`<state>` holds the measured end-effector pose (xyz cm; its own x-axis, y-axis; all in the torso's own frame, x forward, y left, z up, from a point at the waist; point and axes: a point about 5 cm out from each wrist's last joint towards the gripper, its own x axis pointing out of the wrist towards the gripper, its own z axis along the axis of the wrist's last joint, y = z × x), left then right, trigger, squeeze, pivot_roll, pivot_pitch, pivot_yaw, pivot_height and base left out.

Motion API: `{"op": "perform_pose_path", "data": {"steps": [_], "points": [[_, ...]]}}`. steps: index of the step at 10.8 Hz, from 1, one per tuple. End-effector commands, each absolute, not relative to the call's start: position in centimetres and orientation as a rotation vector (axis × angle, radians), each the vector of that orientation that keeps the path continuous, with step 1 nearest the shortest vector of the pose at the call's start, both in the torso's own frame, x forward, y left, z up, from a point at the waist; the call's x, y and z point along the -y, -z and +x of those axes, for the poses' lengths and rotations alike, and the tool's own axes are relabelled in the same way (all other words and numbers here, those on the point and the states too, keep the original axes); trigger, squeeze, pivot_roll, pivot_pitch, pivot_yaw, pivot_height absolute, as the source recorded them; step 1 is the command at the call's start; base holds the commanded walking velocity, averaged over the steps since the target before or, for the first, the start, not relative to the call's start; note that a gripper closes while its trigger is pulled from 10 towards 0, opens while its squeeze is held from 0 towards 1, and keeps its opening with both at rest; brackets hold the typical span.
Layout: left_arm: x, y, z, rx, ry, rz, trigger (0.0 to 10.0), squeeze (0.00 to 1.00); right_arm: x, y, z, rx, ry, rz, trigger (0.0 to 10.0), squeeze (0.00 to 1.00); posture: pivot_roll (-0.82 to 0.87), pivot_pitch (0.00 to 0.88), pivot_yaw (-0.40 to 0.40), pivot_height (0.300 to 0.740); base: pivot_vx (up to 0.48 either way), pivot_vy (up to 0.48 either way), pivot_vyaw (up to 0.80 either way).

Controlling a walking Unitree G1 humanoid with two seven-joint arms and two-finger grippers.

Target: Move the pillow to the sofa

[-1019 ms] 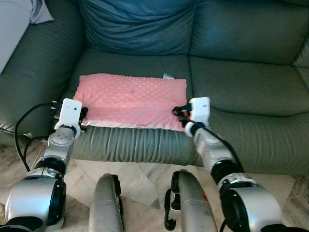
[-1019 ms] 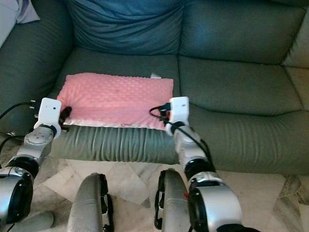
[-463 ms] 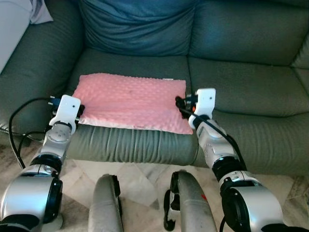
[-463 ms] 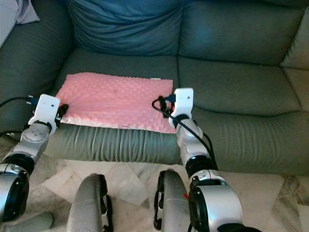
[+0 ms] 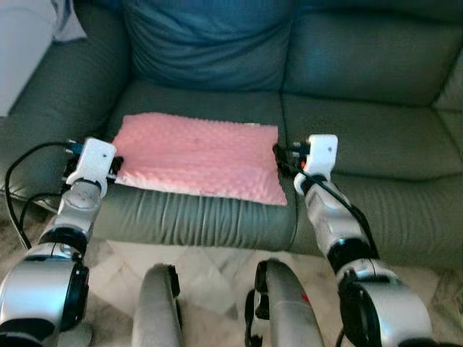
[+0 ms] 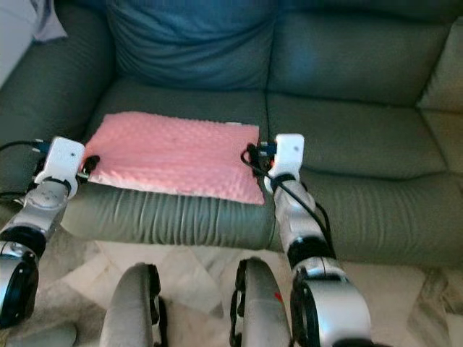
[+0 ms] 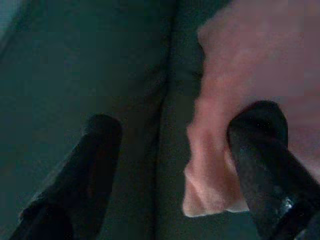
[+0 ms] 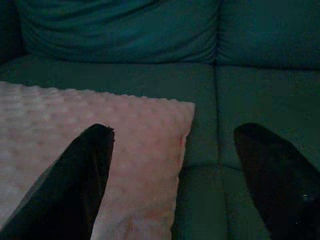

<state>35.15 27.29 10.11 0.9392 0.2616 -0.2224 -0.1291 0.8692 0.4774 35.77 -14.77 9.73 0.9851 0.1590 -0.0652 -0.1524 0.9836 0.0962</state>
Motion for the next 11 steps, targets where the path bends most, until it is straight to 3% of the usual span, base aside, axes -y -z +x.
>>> {"op": "perform_pose_path", "data": {"steps": [1, 4, 7, 10, 11], "points": [[-27.8, -9.7, 34.8, -0.309, -0.251, 0.367, 10.0, 1.00, 15.0, -9.2, 35.2, -0.076, -0.157, 0.102, 10.0, 1.00, -0.05, 0.043, -0.035, 0.630, 0.000, 0.000, 0.00], [-26.5, -8.7, 34.5, -0.281, -0.242, 0.207, 10.0, 1.00, 14.3, -7.1, 32.5, -0.089, -0.177, 0.110, 10.0, 1.00, -0.04, 0.000, -0.022, 0.630, 0.000, 0.000, 0.00], [-27.0, -9.4, 34.2, -0.179, -0.295, 0.232, 10.0, 1.00, 16.4, -7.9, 31.6, -0.041, -0.150, 0.047, 10.0, 1.00, -0.02, 0.000, 0.005, 0.630, 0.000, 0.000, 0.00], [-22.8, -6.3, 30.8, -0.129, 0.051, 0.267, 10.0, 1.00, 16.2, -8.3, 28.2, -0.024, -0.247, -0.143, 10.0, 1.00, -0.01, 0.000, 0.025, 0.630, 0.000, 0.000, 0.00], [-21.6, -5.5, 29.7, -0.119, 0.088, 0.250, 10.0, 1.00, 16.2, -8.6, 27.9, -0.013, -0.217, -0.104, 10.0, 1.00, 0.00, 0.000, 0.017, 0.630, 0.000, 0.000, 0.00]]}}
